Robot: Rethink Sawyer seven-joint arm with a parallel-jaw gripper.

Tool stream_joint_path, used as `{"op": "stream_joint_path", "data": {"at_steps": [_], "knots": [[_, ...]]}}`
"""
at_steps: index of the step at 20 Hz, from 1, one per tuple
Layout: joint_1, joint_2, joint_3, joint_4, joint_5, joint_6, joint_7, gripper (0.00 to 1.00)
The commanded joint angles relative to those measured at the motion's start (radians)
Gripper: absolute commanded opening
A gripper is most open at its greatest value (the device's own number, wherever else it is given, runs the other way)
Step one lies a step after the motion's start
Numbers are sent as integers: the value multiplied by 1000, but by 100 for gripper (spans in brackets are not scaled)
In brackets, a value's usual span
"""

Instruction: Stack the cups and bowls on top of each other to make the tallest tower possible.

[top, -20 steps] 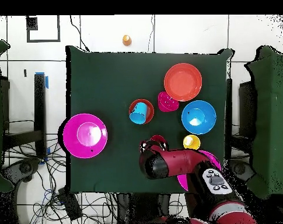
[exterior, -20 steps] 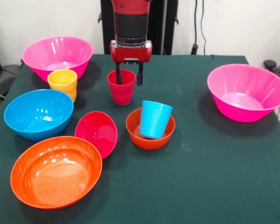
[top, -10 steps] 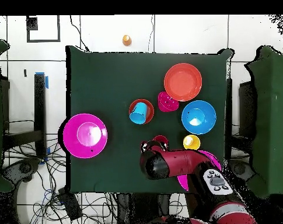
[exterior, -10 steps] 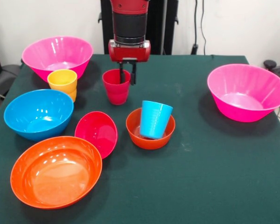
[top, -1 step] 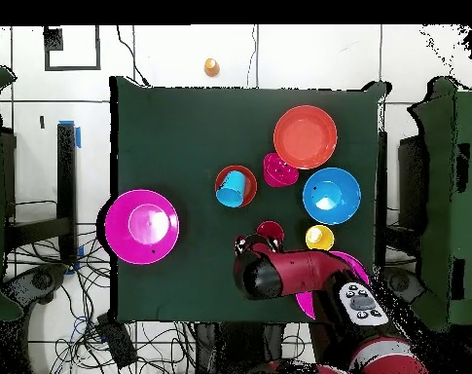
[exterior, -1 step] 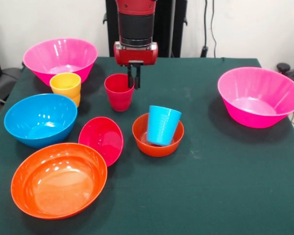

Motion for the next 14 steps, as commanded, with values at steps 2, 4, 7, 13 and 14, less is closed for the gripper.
{"op": "stream_joint_path", "data": {"at_steps": [2,4,7,13,14], "knots": [[26,-48,29,25,0,73,63,0],[100,-179,-45,-16,29,261,11,0],[256,-253,-189,-173,56,616,-38,0],[218,-241,-74,-343,98,916,-124,0],[213,-233,-58,-369,97,954,-126,0]]}}
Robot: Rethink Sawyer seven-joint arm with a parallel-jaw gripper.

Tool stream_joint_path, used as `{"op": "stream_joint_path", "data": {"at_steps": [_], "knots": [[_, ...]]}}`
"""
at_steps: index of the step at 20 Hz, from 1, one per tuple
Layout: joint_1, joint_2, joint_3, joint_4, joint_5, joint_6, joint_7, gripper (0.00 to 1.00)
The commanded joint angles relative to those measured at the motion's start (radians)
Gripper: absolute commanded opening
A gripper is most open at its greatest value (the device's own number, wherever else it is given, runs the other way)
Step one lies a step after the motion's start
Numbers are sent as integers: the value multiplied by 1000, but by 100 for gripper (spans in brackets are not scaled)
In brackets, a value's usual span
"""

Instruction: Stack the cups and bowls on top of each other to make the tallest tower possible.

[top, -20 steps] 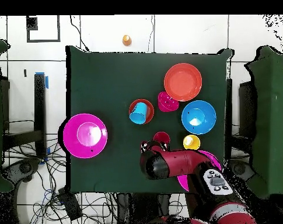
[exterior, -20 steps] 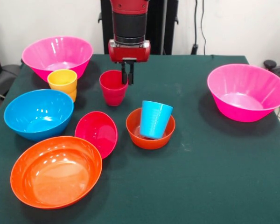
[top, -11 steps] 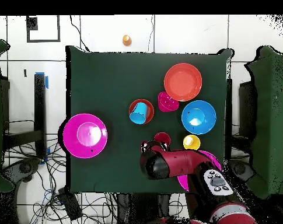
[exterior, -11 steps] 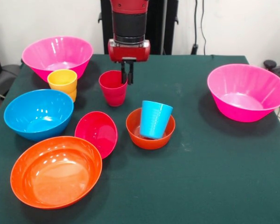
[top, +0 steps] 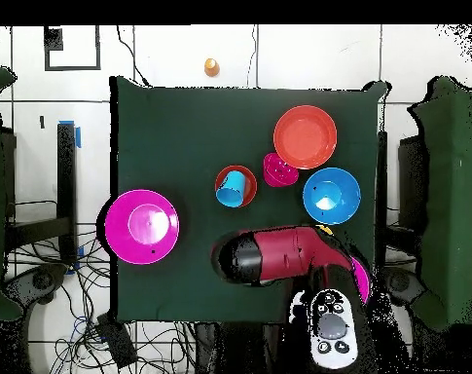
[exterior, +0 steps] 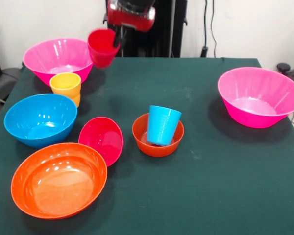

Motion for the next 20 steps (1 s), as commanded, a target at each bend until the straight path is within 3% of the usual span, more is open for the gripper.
{"op": "stream_joint_path", "data": {"at_steps": [1,3,7,12,20], "knots": [[-3,-18,81,-246,49,309,-120,0],[-13,0,108,-278,47,318,-114,0],[-19,25,142,-345,-59,246,-166,0],[-48,50,141,-375,-124,237,-233,0],[-117,116,178,-336,-59,248,-227,0]]}}
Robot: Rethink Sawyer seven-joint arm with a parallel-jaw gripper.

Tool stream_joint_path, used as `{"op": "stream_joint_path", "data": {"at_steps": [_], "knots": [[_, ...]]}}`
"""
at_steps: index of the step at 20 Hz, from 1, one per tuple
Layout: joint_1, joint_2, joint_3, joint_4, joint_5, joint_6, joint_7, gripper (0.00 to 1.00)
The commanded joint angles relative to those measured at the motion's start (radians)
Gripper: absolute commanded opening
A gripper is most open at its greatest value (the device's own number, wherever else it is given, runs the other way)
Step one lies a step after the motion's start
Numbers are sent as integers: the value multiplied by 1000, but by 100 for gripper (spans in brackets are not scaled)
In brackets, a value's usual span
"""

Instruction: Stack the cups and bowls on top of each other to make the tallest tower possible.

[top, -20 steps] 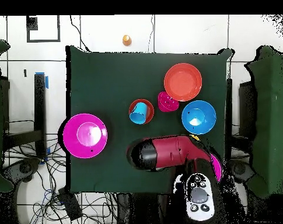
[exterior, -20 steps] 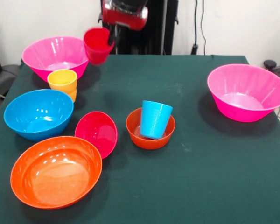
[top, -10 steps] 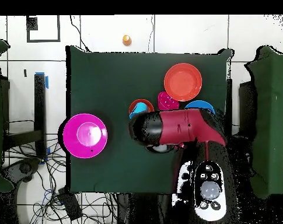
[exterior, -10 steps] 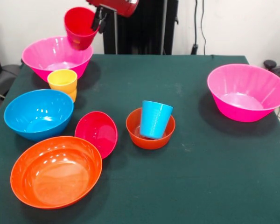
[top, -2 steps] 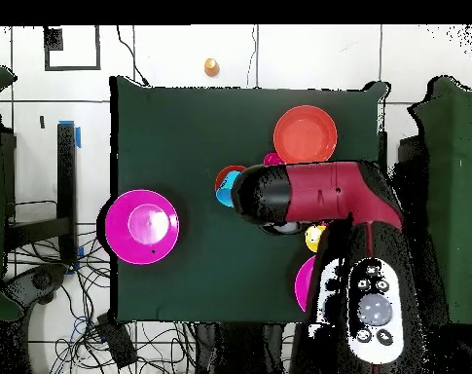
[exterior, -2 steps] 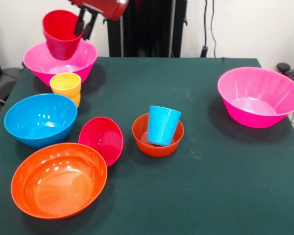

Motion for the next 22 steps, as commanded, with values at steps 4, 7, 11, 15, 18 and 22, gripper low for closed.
{"op": "stream_joint_path", "data": {"at_steps": [4,7,11,15,18,22], "knots": [[-68,126,138,14,5,52,-212,0],[-81,115,154,51,19,38,-200,0],[-91,96,168,116,24,-16,-166,0],[-93,88,176,145,34,-40,-127,0],[-94,85,182,161,38,-52,-116,0],[-100,106,182,184,10,-123,-87,0]]}}
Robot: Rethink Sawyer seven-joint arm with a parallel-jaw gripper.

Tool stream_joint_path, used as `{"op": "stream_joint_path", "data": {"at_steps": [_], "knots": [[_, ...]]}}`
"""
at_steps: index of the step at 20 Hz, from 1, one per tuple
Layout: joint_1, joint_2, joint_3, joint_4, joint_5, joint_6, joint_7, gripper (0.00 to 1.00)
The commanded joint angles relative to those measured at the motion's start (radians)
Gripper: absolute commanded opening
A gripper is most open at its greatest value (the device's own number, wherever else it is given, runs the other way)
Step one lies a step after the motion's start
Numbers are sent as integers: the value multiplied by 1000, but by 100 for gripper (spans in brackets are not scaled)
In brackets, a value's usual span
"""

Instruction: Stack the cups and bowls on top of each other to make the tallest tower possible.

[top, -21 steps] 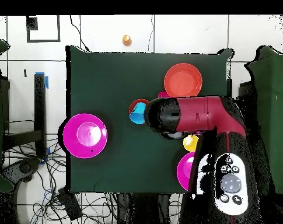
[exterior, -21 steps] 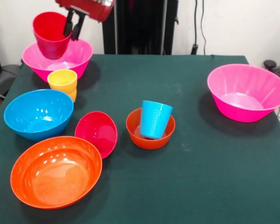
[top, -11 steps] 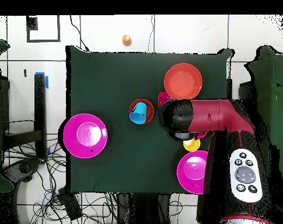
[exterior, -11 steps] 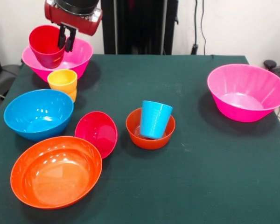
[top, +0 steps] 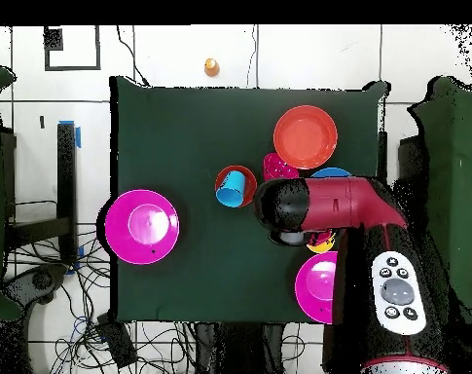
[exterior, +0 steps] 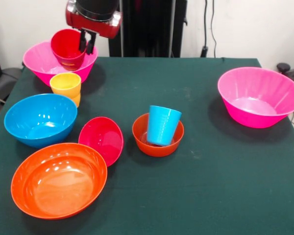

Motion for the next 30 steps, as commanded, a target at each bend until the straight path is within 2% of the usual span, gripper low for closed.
{"op": "stream_joint_path", "data": {"at_steps": [1,5,9,15,18,24,30], "knots": [[-8,57,102,93,-14,-149,-79,0],[-1,98,75,74,-77,-209,-54,0],[8,95,54,78,-105,-234,-63,0],[3,109,40,80,-117,-245,-75,0],[5,112,29,78,-110,-217,-72,0],[-7,8,29,108,-73,-98,-158,0],[-61,-13,28,151,-96,-110,-215,0]]}}
